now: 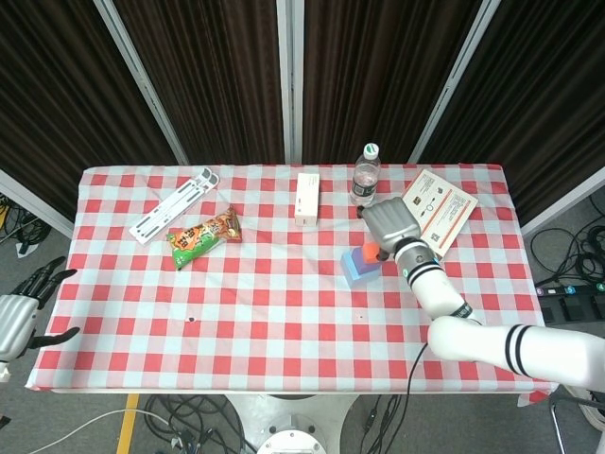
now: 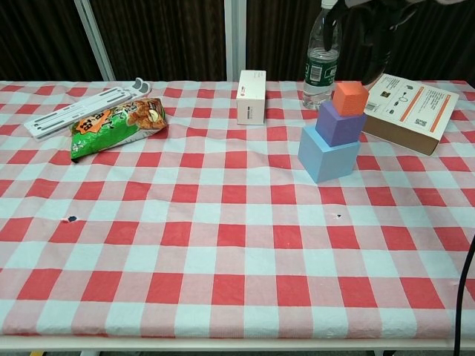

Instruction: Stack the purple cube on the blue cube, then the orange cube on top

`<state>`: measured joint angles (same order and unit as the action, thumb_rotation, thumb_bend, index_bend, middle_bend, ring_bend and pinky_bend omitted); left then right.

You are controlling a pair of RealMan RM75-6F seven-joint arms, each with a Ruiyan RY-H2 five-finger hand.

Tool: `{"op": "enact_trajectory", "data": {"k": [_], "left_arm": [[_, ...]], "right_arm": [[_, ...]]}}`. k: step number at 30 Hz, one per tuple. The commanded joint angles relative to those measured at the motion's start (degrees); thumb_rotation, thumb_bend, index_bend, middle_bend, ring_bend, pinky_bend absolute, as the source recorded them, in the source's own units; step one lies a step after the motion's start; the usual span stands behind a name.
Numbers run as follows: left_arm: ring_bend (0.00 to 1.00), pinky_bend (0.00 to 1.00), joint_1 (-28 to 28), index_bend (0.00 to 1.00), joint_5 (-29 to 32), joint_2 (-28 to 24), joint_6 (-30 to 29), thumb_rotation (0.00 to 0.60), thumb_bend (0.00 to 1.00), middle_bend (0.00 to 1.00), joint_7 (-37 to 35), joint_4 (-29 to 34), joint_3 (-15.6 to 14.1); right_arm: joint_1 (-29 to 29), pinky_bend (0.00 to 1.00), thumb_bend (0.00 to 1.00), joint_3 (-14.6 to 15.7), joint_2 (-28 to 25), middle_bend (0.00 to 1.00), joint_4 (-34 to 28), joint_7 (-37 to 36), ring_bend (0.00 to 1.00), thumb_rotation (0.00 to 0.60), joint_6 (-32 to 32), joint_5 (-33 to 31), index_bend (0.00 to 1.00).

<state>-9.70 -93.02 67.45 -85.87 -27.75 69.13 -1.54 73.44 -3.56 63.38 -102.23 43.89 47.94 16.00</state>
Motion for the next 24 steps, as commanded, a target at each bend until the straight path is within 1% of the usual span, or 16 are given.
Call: {"op": "enact_trajectory", "data": {"k": [1,3,5,6,7,8,9,11,12,13,14,15,16,20,22,24], "left_arm": [[0.13,0.28,-0.09,0.21,-0.09,-0.07,-0.05,0.6,0.05,0.15,0.3,0.38,0.05],[0.13,0.28,-0.16,0.21,-0.14,-0.15,-0.09,0.6,0.05,0.15,0.48,0.92,0.11],[0.13,0.28,-0.22,0.2,-0.22,-0.25,-0.2,0.6,0.05,0.15,0.79,1.43,0.18],[0.13,0.28,-0.26,0.21,-0.24,-0.29,-0.25,0.6,0.05,0.15,1.06,1.66,0.24],[0.13,0.28,-0.31,0.21,-0.24,-0.36,-0.29,0.6,0.05,0.15,1.38,2.05,0.33],[0.13,0.28,-0.36,0.21,-0.26,-0.46,-0.31,0.6,0.05,0.15,1.64,2.39,0.38],[0.13,0.28,-0.41,0.21,-0.27,-0.58,-0.36,0.6,0.05,0.15,1.97,2.76,0.45],[0.13,0.28,-0.54,0.21,-0.21,-0.9,-0.46,0.6,0.05,0.15,2.8,3.76,0.7],[0.13,0.28,-0.61,0.21,-0.18,-1.05,-0.51,0.6,0.05,0.15,3.14,4.24,0.84],[0.13,0.28,-0.73,0.21,-0.14,-1.26,-0.52,0.6,0.05,0.15,3.61,4.81,1.0],[0.13,0.28,-0.84,0.21,-0.12,-1.42,-0.43,0.6,0.05,0.15,4.0,5.18,1.09],[0.13,0.28,-1.0,0.2,-0.16,-1.65,-0.26,0.6,0.05,0.15,4.58,5.56,1.15],[0.13,0.28,-1.11,0.21,-0.16,-1.8,-0.1,0.6,0.05,0.15,5.04,5.79,1.18],[0.13,0.28,-1.39,0.2,0.0,-2.23,0.38,0.6,0.05,0.15,6.29,6.95,1.32],[0.13,0.28,-1.49,0.2,0.02,-2.26,0.5,0.6,0.05,0.15,6.74,7.48,1.37],[0.13,0.28,-1.53,0.2,-0.01,-2.17,0.51,0.6,0.05,0.15,7.11,7.73,1.39]], "right_arm": [[-3.25,0.95,0.0,-1.45,-11.97,1.0,-9.98,-4.52,1.0,0.6,0.46,5.12,0.26],[-6.56,0.95,0.0,-1.6,-18.1,1.0,-14.31,-8.19,1.0,0.6,0.2,8.26,0.3],[-10.75,0.92,0.0,-1.82,-22.32,1.0,-17.19,-12.95,0.97,0.6,0.79,11.84,0.37],[-13.56,0.89,0.02,-1.93,-23.6,0.99,-18.24,-15.85,0.92,0.6,2.34,14.41,0.4],[-17.86,0.85,0.04,-1.41,-24.5,0.95,-19.12,-19.08,0.86,0.6,5.23,19.46,0.41],[-21.59,0.8,0.06,0.14,-24.82,0.86,-19.27,-20.35,0.76,0.6,7.95,23.84,0.4],[-24.87,0.72,0.08,1.61,-24.6,0.71,-18.96,-21.1,0.62,0.6,10.69,28.01,0.36],[-32.07,0.45,0.13,4.82,-22.15,0.26,-16.51,-21.34,0.23,0.6,19.0,37.03,0.15],[-35.19,0.29,0.16,6.16,-20.29,0.11,-14.77,-21.15,0.08,0.6,23.04,40.33,0.05],[-39.11,0.22,0.18,7.91,-17.59,0.06,-12.08,-20.95,0.04,0.6,27.79,44.29,0.02],[-41.78,0.13,0.2,9.25,-15.71,0.02,-9.8,-20.66,0.01,0.6,30.57,46.64,0.0],[-44.57,0.07,0.22,10.13,-13.31,0.0,-6.98,-20.9,0.0,0.6,33.82,49.45,0.0],[-46.41,0.04,0.23,10.55,-11.73,0.0,-5.03,-21.5,0.0,0.6,35.75,51.03,0.0],[-52.69,0.0,0.28,11.06,-5.7,0.0,3.31,-27.33,0.0,0.6,42.97,58.71,0.0],[-54.53,0.0,0.29,10.91,-3.75,0.0,6.7,-28.76,0.0,0.6,45.11,61.62,0.0],[-55.44,0.0,0.29,10.73,-3.11,0.0,7.84,-29.62,0.0,0.6,45.27,62.75,0.0]]}}
